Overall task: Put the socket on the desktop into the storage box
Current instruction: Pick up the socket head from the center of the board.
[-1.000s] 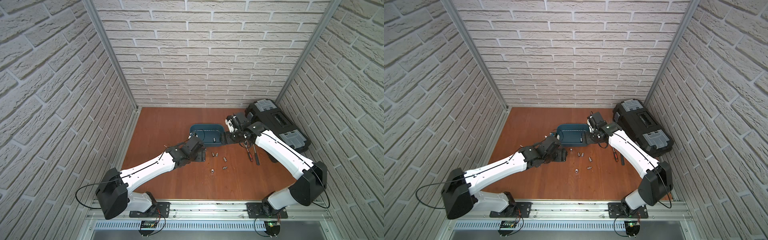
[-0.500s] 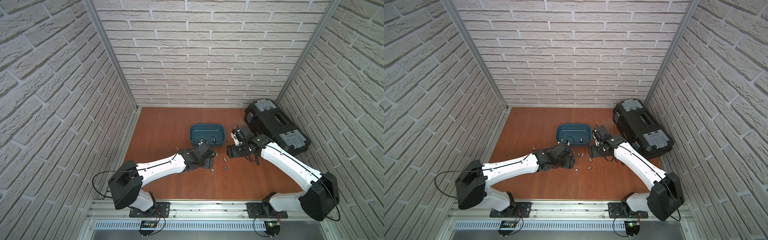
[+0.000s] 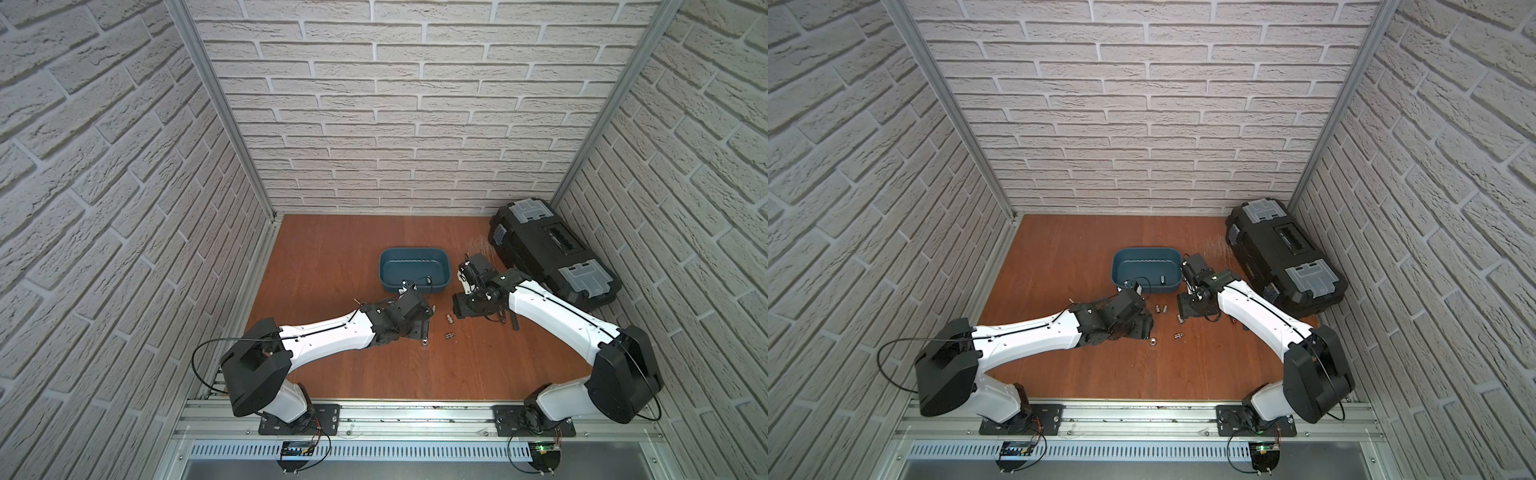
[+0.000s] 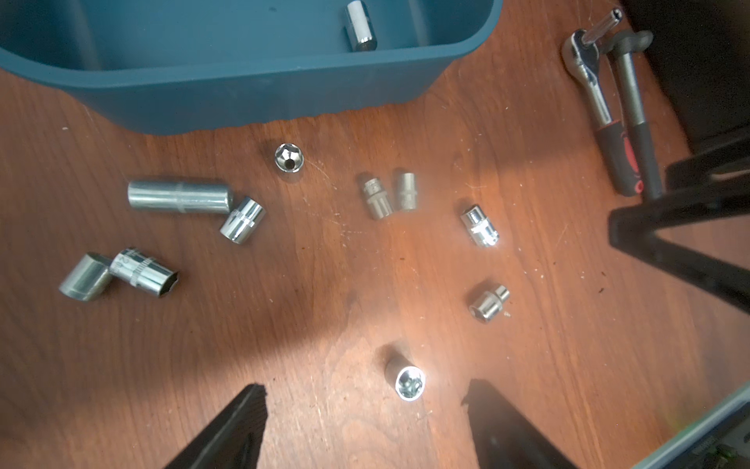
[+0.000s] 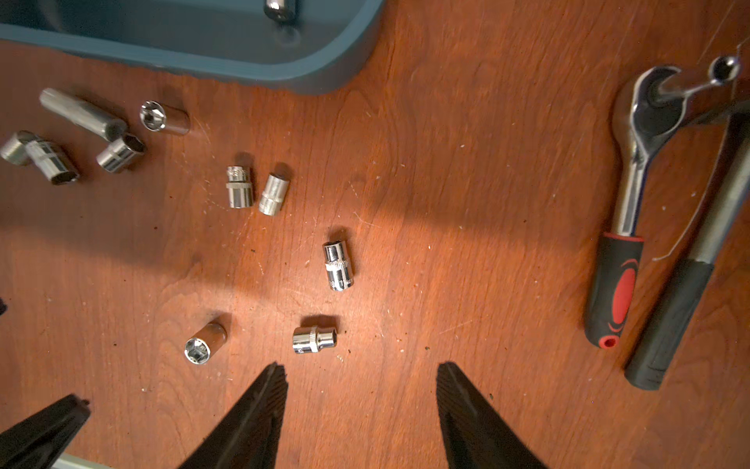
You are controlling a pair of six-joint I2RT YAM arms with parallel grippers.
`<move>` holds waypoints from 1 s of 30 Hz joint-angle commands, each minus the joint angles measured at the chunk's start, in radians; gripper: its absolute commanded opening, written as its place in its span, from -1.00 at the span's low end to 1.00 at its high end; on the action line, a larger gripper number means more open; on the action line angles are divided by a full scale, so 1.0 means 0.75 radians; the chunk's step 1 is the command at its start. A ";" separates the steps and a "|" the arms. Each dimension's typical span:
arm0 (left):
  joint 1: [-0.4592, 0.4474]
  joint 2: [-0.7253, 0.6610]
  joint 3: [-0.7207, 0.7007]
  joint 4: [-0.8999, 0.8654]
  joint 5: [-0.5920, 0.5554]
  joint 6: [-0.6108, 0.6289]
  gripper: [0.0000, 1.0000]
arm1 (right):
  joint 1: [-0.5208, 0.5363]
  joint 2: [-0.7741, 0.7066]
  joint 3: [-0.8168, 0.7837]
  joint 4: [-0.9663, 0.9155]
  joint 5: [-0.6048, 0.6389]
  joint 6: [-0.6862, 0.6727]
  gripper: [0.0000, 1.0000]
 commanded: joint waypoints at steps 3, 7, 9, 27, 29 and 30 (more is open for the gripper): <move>-0.005 -0.009 -0.045 0.055 -0.032 -0.032 0.65 | 0.010 0.069 0.014 0.046 -0.018 -0.001 0.26; -0.005 -0.024 -0.069 0.065 -0.043 -0.048 0.65 | 0.010 0.124 0.025 0.055 -0.028 -0.007 0.25; -0.005 -0.031 -0.077 0.070 -0.049 -0.053 0.65 | 0.010 0.158 0.035 0.055 -0.032 -0.010 0.24; -0.004 -0.052 -0.109 0.078 -0.061 -0.080 0.65 | 0.018 0.384 0.142 0.053 -0.058 -0.024 0.04; -0.004 -0.055 -0.111 0.079 -0.062 -0.083 0.65 | 0.021 0.400 0.147 0.054 -0.058 -0.024 0.03; -0.005 -0.055 -0.111 0.079 -0.064 -0.083 0.65 | 0.022 0.410 0.150 0.053 -0.058 -0.025 -0.01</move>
